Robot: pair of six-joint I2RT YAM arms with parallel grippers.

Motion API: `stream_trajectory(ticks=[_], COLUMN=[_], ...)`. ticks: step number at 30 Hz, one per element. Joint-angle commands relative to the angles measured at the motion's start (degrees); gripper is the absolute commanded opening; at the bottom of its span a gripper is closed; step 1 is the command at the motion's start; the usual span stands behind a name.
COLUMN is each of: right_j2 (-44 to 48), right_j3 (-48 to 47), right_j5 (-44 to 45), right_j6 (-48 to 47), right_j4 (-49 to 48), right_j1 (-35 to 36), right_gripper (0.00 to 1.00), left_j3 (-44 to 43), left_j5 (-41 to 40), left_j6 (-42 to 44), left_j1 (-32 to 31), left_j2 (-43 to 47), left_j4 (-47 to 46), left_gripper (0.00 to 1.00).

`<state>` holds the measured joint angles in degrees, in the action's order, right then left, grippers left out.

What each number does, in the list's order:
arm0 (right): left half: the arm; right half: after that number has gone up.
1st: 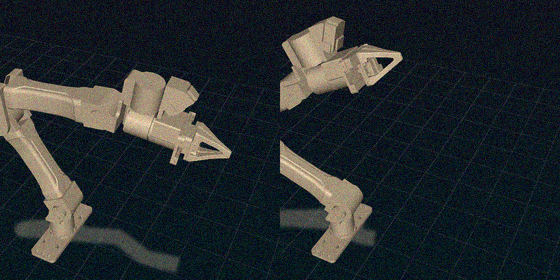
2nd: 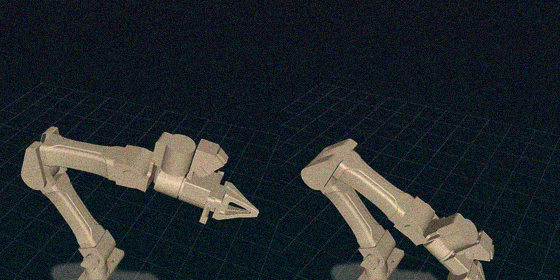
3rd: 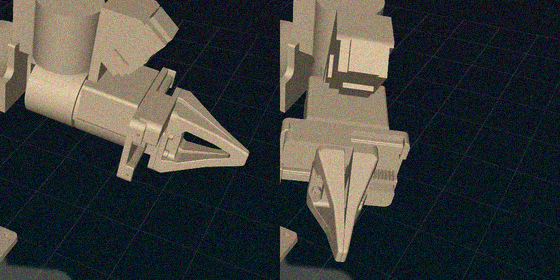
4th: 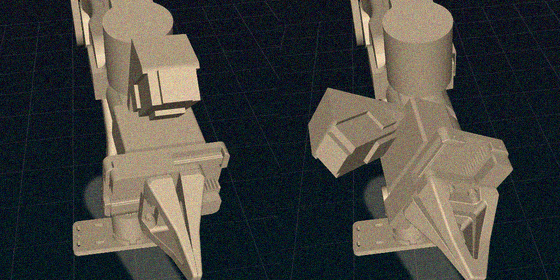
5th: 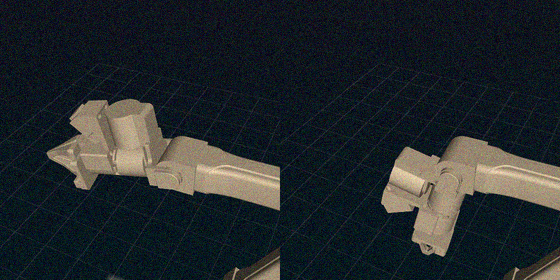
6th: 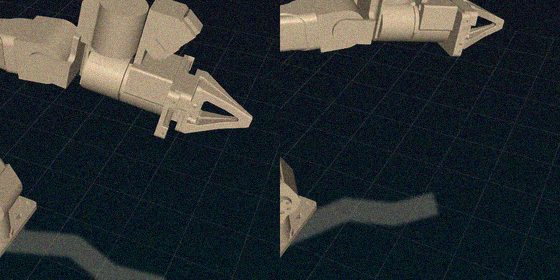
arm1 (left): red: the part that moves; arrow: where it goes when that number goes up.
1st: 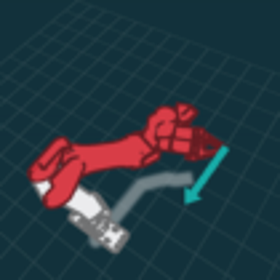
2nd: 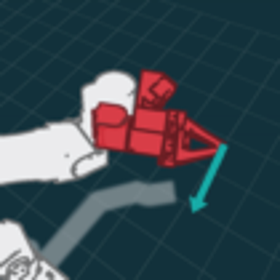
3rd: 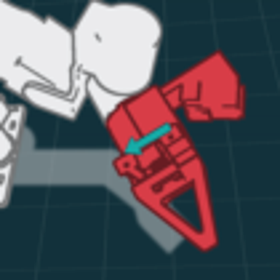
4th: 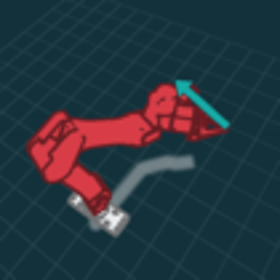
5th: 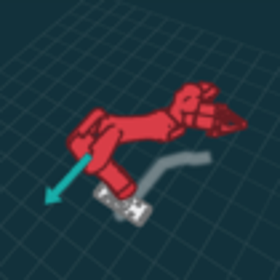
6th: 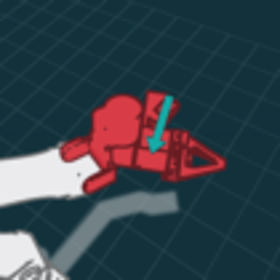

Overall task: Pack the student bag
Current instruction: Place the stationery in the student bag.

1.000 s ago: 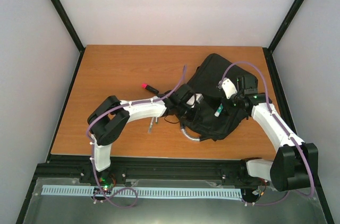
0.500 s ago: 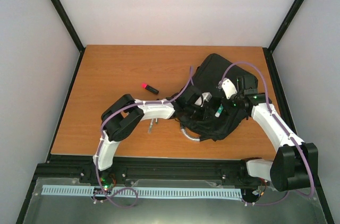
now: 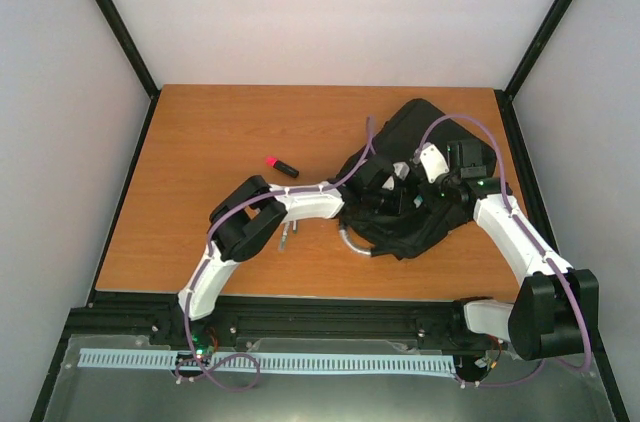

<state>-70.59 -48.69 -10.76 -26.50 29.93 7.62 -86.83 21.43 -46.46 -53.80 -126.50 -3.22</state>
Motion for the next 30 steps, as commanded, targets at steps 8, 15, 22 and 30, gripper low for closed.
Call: stream_trajectory(ticks=[8,15,22,30], right_j2=[0.0,-0.5,-1.2,-2.4], right_j3=[0.5,0.8,0.6,0.5], right_j5=[-2.6,-0.9,-0.7,-1.1], right_j6=[0.2,0.0,-0.2,-1.4], right_j4=[1.0,0.9,1.2,2.1], right_j1=[0.4,0.2,0.2,0.2], right_gripper=[0.03,0.03,0.03,0.03], left_j3=[-4.9,0.3,8.0,21.0], left_j5=[-3.1,-0.9,-5.4,-14.4], left_j6=[-6.0,-4.0,1.8,7.3], left_j1=[0.9,0.9,0.9,1.9], left_j2=[-5.6,-0.3,11.3,26.0], left_j4=[-15.0,-18.6,-3.5,9.2], left_gripper=[0.01,0.05,0.16,0.36])
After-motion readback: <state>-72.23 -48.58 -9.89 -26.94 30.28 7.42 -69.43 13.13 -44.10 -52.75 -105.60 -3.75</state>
